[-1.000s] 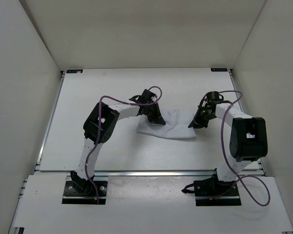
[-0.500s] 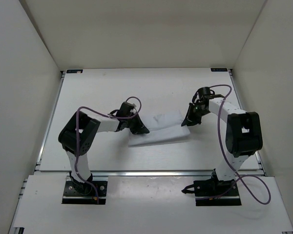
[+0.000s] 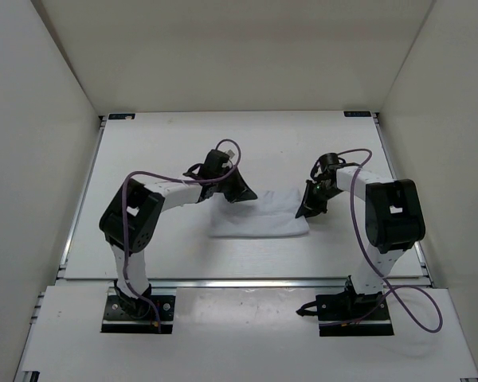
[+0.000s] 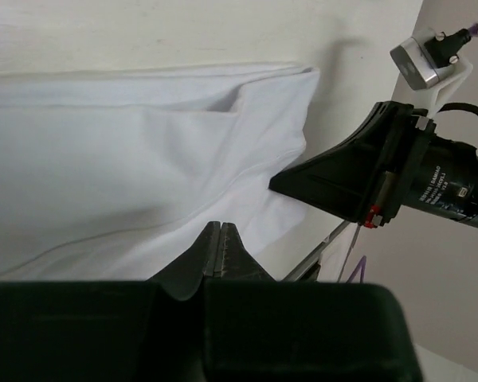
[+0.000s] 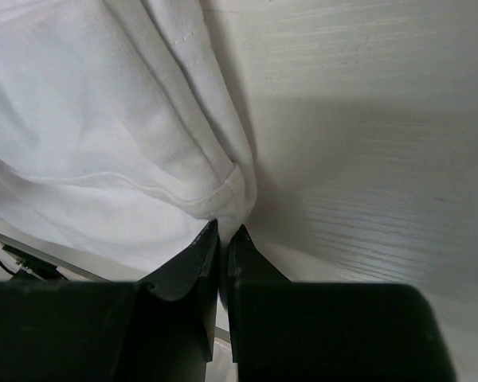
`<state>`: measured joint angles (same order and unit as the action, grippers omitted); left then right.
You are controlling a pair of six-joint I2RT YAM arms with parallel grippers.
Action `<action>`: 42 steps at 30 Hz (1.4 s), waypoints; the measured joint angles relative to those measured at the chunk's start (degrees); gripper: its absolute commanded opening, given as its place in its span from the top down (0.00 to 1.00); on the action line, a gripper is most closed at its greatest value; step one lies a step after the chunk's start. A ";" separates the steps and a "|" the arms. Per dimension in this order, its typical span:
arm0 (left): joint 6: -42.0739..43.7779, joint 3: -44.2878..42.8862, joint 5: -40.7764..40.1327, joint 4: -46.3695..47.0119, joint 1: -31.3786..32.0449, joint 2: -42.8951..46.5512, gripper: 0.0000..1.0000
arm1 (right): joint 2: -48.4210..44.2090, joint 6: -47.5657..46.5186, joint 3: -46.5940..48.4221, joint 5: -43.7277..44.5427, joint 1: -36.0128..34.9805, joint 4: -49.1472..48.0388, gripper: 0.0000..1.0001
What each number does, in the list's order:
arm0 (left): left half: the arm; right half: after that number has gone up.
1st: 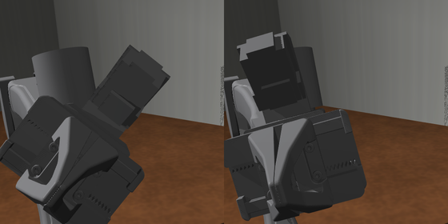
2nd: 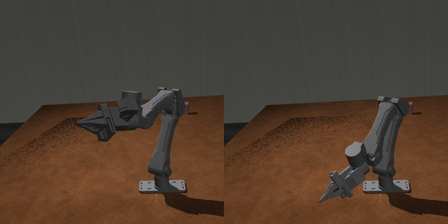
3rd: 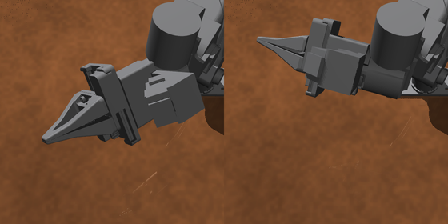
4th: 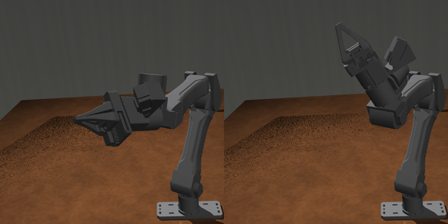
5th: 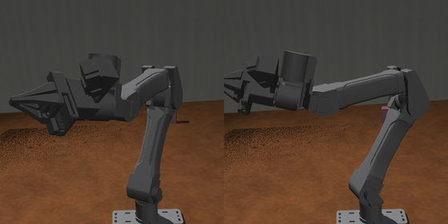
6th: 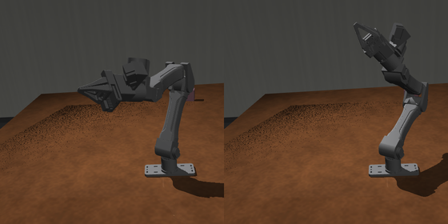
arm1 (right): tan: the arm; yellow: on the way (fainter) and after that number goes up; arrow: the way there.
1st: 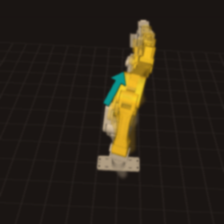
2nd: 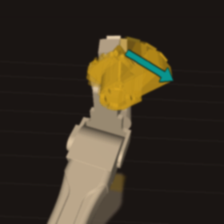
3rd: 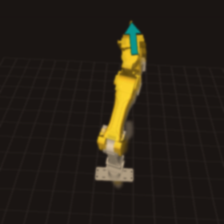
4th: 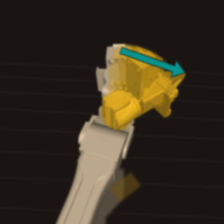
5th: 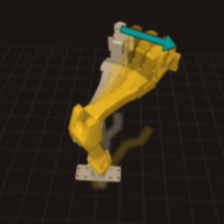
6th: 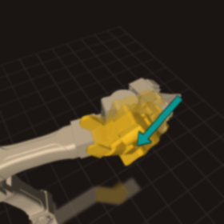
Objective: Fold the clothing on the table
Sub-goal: Fold the skirt
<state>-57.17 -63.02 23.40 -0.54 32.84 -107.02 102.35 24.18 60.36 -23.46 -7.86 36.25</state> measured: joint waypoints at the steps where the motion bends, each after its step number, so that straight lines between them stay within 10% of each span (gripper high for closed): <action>1: -0.04 -1.05 0.13 -0.02 0.46 -0.90 1.00 | 0.00 0.00 0.02 0.00 0.00 -0.04 1.00; 21: 4.87 -9.66 -4.28 -9.94 2.16 -10.62 1.00 | -3.08 -0.46 14.99 -0.11 -3.80 5.16 1.00; 36: 4.09 15.76 3.76 -0.87 -14.47 20.55 1.00 | -2.91 -1.81 22.21 0.02 -7.98 8.15 1.00; 42: 8.41 23.34 0.24 -5.14 -11.87 17.53 1.00 | -1.20 -2.10 23.41 0.57 -8.72 9.20 1.00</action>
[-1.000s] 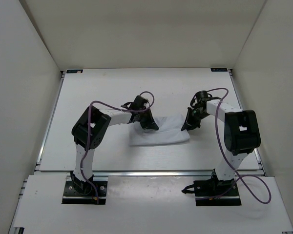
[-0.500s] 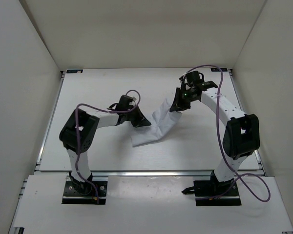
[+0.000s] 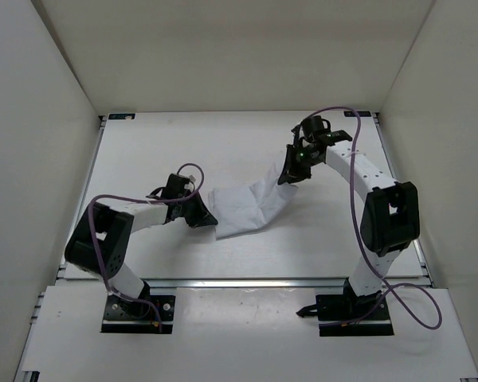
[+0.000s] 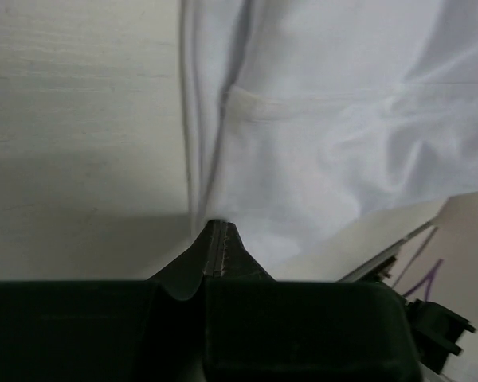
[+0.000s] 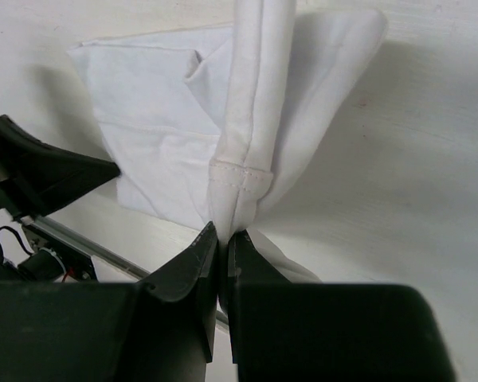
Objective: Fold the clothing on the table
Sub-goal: Fold the skirt
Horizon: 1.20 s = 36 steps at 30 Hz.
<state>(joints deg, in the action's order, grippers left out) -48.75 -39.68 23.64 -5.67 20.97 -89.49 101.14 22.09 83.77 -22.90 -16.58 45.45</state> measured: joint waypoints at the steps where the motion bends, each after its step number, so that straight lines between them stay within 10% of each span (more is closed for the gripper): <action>1: 0.46 -0.02 -0.66 -0.44 0.63 -1.46 1.00 | 0.59 -0.09 0.74 0.22 -0.37 0.39 1.00; 20: 1.53 -1.11 -0.98 3.02 2.25 -4.90 1.00 | 13.68 6.71 8.17 0.76 -25.99 -7.39 0.98; 30: -1.73 4.92 1.86 7.56 -1.40 -1.16 0.80 | 16.74 8.13 9.01 -0.59 -27.67 -9.51 0.51; 36: -6.34 9.40 5.57 7.93 -4.98 8.37 0.77 | 7.48 9.14 5.11 -1.40 -26.69 -11.19 0.42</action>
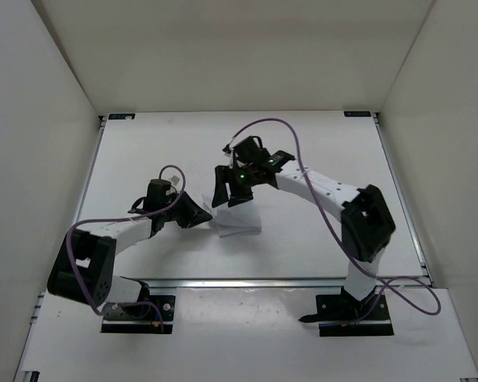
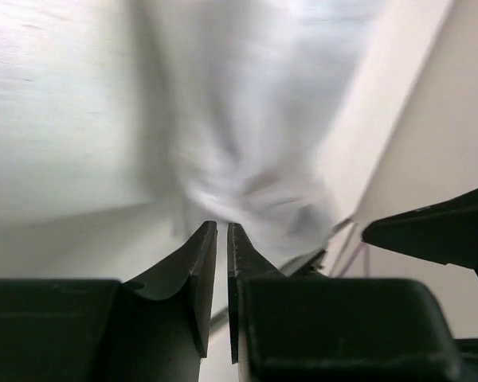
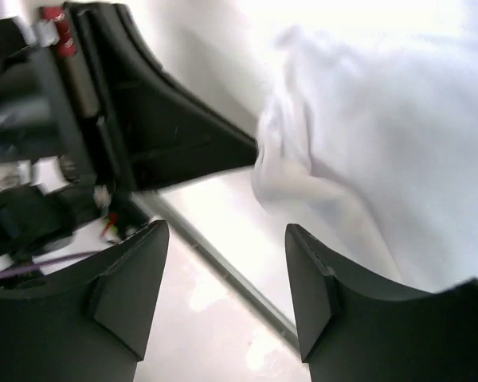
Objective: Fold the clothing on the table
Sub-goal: Fold the skirt
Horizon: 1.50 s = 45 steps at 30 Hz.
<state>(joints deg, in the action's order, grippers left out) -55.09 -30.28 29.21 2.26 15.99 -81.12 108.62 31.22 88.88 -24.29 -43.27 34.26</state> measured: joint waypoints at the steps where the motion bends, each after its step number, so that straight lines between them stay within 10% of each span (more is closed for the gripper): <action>1: -0.61 0.24 0.24 -0.15 -0.26 1.99 0.77 | -3.13 0.31 -1.88 -0.33 0.66 -0.63 0.41; 5: -1.84 0.94 0.24 -0.76 -0.55 9.05 0.76 | -11.08 0.61 -6.23 -1.51 4.66 -1.95 0.49; 13: -1.92 1.86 -0.57 -1.90 0.44 8.13 0.77 | -5.92 -0.98 -6.34 -0.63 8.31 -2.45 0.97; 29: 4.96 -1.90 -6.21 -9.14 5.49 -3.67 0.76 | 3.69 0.26 -12.87 1.88 9.22 -1.64 0.80; 45: 4.61 -2.49 -8.63 -19.71 0.00 29.16 0.77 | -25.59 2.01 -23.98 7.58 9.60 1.31 0.40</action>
